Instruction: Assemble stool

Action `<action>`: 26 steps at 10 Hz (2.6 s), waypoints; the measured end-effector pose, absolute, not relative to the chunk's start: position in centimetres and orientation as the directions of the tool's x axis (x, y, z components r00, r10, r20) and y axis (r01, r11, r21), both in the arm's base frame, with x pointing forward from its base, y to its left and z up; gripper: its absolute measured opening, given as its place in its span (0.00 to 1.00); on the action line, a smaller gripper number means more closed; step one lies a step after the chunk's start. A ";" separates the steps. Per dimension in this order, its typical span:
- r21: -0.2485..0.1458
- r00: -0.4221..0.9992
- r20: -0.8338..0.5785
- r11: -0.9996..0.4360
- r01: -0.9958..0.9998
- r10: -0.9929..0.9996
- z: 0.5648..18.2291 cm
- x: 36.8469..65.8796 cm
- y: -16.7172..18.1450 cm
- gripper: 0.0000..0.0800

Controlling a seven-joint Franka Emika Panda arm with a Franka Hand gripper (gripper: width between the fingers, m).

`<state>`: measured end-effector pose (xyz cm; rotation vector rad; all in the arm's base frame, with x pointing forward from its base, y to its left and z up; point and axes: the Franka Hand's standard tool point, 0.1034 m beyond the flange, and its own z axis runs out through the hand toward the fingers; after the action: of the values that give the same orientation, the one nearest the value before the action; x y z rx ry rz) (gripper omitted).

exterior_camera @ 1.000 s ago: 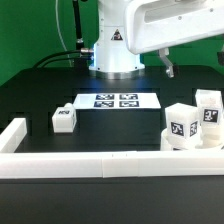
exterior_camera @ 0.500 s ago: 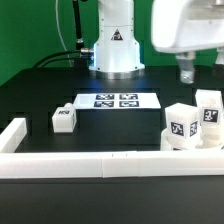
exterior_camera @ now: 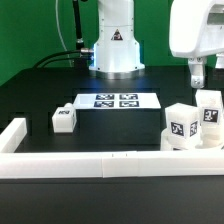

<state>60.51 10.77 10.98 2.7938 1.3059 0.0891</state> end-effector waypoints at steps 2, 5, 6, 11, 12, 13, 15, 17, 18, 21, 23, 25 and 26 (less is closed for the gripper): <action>0.074 0.635 0.033 -0.635 0.769 0.772 9.9 61.8 11.5 0.81; 0.076 0.643 0.041 -0.644 0.761 0.765 8.5 62.1 11.2 0.81; 0.077 0.643 0.045 -0.644 0.761 0.765 8.3 62.0 11.3 0.81; 0.070 0.719 0.054 -0.720 0.690 0.693 8.3 62.0 11.3 0.42; 0.066 0.767 0.059 -0.769 0.636 0.639 8.3 62.0 11.3 0.42; 0.062 0.794 0.062 -0.797 0.601 0.604 8.3 62.0 11.3 0.42; 0.026 0.922 0.079 -0.925 0.378 0.379 8.2 62.0 11.3 0.42; -0.015 0.991 0.080 -0.994 0.113 0.111 8.2 61.9 12.0 0.42; -0.043 0.996 0.071 -0.998 -0.051 -0.054 8.1 61.8 12.0 0.42; -0.074 0.954 0.052 -0.954 -0.291 -0.295 8.0 61.8 11.8 0.42; -0.082 0.915 0.041 -0.914 -0.397 -0.401 8.0 61.8 11.7 0.42; -0.091 0.824 0.018 -0.821 -0.563 -0.567 8.0 61.8 11.7 0.42; -0.092 0.736 0.005 -0.733 -0.674 -0.677 8.1 61.8 11.7 0.42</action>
Offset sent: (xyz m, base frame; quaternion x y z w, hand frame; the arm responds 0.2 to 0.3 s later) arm 0.0190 -0.0086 -0.0155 -0.0236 0.0050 -0.0029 0.9997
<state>61.78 11.67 8.09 3.0048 -1.1720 0.0621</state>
